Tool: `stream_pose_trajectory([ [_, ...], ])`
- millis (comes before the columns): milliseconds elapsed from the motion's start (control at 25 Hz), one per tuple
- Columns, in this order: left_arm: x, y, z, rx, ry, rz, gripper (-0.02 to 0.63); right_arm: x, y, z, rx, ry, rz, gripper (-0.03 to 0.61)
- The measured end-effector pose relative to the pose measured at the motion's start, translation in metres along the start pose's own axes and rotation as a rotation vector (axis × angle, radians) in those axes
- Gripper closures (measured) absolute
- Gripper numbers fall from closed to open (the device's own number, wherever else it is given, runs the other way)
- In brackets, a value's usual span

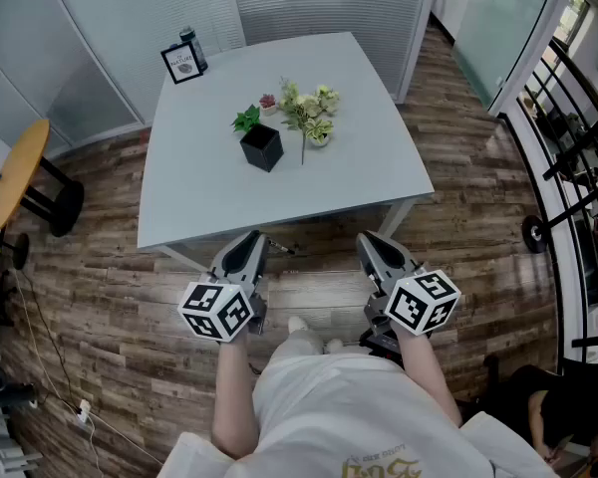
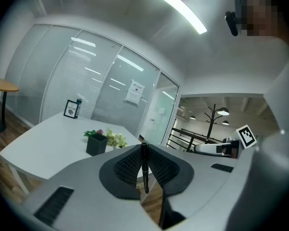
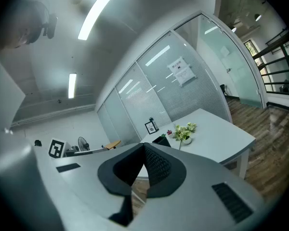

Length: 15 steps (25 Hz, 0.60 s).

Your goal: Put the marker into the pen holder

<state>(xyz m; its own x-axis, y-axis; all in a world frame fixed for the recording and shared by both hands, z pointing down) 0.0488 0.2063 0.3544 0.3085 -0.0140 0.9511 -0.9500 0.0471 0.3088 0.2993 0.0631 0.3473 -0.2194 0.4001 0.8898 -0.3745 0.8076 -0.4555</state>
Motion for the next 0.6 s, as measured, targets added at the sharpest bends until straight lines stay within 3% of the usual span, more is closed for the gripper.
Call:
stream_pose_trajectory([
  [600, -0.007, -0.004, -0.026, -0.010, 0.001, 0.015, 0.566, 0.003, 0.017, -0.003, -0.028, 0.000, -0.009, 0.561],
])
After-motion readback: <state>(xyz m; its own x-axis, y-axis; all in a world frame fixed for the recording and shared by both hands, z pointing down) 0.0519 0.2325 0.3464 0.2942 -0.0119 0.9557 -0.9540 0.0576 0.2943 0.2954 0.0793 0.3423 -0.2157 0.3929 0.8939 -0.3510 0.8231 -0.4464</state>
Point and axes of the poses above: the fingertips, and each gripper's own axes: z forward along the fingers, y to its left, x out of its underside, the point moved 9 cm from there along -z, backward along the fingers, and after that the axes turned 12 degrees about -y, right-handed, at the moved point
